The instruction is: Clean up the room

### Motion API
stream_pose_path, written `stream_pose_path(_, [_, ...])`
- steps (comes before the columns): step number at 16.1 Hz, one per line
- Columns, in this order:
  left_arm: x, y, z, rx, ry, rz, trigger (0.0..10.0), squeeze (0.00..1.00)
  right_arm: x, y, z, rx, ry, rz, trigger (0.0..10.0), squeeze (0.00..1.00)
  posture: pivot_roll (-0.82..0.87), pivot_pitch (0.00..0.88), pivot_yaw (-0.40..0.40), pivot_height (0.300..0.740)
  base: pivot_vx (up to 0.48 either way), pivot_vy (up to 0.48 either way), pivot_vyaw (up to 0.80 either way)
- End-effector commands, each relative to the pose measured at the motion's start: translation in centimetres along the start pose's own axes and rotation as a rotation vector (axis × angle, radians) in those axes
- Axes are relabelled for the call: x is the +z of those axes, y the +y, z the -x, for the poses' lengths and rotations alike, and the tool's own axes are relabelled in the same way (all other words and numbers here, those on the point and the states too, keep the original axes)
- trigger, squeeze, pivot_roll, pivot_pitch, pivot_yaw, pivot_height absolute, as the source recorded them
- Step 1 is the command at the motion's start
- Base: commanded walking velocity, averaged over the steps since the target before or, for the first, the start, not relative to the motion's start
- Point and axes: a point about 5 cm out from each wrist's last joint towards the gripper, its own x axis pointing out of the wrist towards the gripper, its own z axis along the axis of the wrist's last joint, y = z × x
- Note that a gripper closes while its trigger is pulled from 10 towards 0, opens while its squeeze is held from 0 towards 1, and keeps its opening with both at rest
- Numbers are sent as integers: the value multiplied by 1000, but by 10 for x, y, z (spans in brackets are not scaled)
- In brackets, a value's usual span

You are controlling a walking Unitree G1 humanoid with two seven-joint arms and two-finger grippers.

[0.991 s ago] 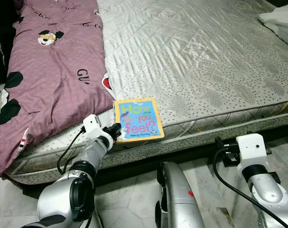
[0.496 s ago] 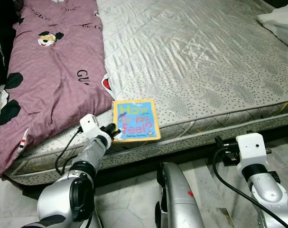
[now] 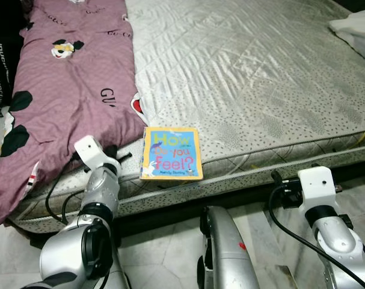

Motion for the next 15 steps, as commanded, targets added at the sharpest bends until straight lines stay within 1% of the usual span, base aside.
stream_pose_path(1, [3,-11,-2,-48,-4,-14,0,0,0,3,-3,10,-2,2,10000,0,-178,37,-53,526,0,0,0])
stream_pose_path(2, [0,-20,-2,-75,1,-7,2824,0,0,4,-4,13,-6,0,10000,0,-177,36,-52,526,0,0,0])
stream_pose_path(3, [-3,-27,-1,-95,1,9,10000,271,0,4,-5,14,-7,-1,10000,0,-173,33,-50,526,0,0,0])
stream_pose_path(4, [-6,-34,1,-113,-4,28,10000,651,0,5,-6,14,-9,-3,10000,0,-171,32,-49,526,0,0,0])
stream_pose_path(5, [-11,-43,3,-133,-9,52,10000,1000,0,5,-7,13,-10,-4,10000,0,-163,27,-47,526,0,0,0])
stream_pose_path(6, [-20,-54,8,-166,4,99,10000,1000,0,6,-8,14,-11,-8,10000,0,-153,22,-44,526,0,0,0])
stream_pose_path(7, [-27,-60,12,-181,19,138,10000,1000,0,8,-9,14,-13,-11,10000,0,-148,21,-43,526,0,0,0])
stream_pose_path(8, [-36,-64,18,-193,38,183,10000,1000,0,10,-11,16,-17,-17,10000,0,-141,19,-42,526,0,0,0])
stream_pose_path(9, [-43,-64,25,-188,46,211,10000,1000,1,12,-13,20,-21,-21,10000,0,-128,16,-41,526,0,0,0])
stream_pose_path(10, [-46,-60,29,-174,45,225,10000,1000,1,13,-14,23,-23,-24,10000,0,-119,13,-40,526,0,0,0])
stream_pose_path(11, [-47,-55,33,-161,33,220,10000,1000,0,14,-15,23,-23,-26,10000,0,-115,12,-40,526,0,0,0])
stream_pose_path(13, [-44,-41,39,-117,10,204,10000,1000,-1,15,-18,23,-24,-31,10000,0,-98,9,-40,526,0,0,0])
stream_pose_path(14, [-46,-27,41,-79,34,201,10000,1000,-1,14,-21,22,-27,-39,10000,0,-87,4,-41,526,0,0,0])
stream_pose_path(15, [-46,-24,41,-69,47,196,10000,1000,-1,15,-22,21,-31,-43,10000,0,-86,4,-41,526,0,0,0])
